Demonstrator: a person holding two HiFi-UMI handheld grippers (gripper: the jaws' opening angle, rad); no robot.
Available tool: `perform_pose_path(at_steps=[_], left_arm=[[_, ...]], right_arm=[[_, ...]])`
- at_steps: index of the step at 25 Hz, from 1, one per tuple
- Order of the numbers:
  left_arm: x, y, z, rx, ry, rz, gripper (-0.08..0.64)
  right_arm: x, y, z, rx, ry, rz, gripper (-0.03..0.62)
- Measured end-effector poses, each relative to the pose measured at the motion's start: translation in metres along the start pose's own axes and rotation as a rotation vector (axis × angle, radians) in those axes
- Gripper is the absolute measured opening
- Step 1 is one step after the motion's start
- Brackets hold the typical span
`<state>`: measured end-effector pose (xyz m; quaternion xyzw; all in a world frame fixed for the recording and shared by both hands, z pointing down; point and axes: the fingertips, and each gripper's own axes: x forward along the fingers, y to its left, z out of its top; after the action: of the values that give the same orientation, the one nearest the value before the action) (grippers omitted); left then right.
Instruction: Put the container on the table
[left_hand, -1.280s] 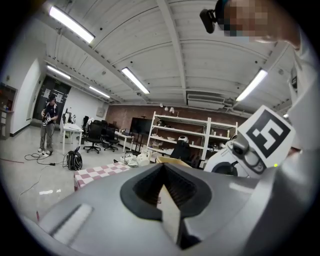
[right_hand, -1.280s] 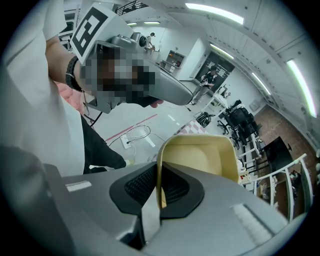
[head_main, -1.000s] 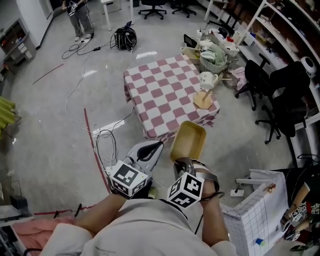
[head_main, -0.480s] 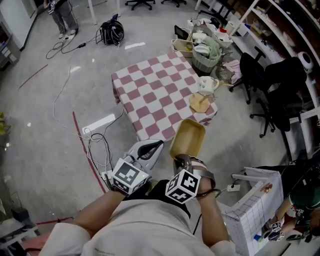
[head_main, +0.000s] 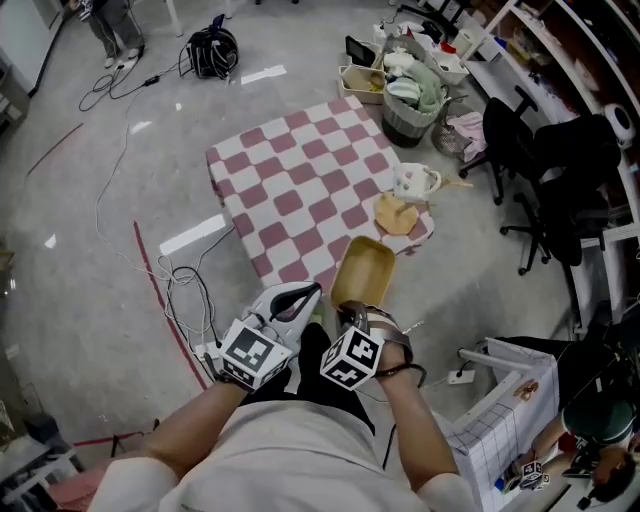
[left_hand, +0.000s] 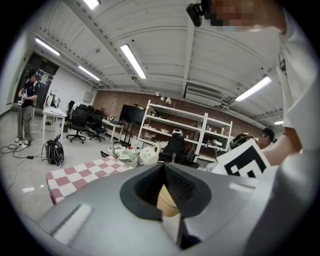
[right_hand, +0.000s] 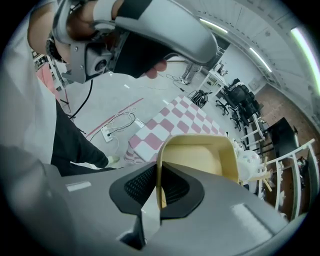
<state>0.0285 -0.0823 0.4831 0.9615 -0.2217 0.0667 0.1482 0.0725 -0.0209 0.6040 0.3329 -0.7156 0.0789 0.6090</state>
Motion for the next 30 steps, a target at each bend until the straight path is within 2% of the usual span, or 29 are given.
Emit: perform_pose_path(at_steps=[9, 15, 19, 30], left_arm=[[0.073, 0.056, -0.015, -0.052, 0.06, 0.099, 0.005], [0.111, 0.076, -0.032, -0.086, 0.1, 0.147, 0.005], [0.123, 0.088, -0.047, -0.115, 0.127, 0.194, 0.005], [0.139, 0.105, -0.074, -0.163, 0.165, 0.259, 0.005]], right_arm=[[0.102, -0.052, -0.028, -0.067, -0.005, 0.069, 0.029], [0.165, -0.064, -0.05, -0.132, -0.006, 0.129, 0.029], [0.198, -0.07, -0.061, -0.199, -0.009, 0.135, 0.03], [0.243, -0.077, -0.076, -0.243, -0.024, 0.145, 0.031]])
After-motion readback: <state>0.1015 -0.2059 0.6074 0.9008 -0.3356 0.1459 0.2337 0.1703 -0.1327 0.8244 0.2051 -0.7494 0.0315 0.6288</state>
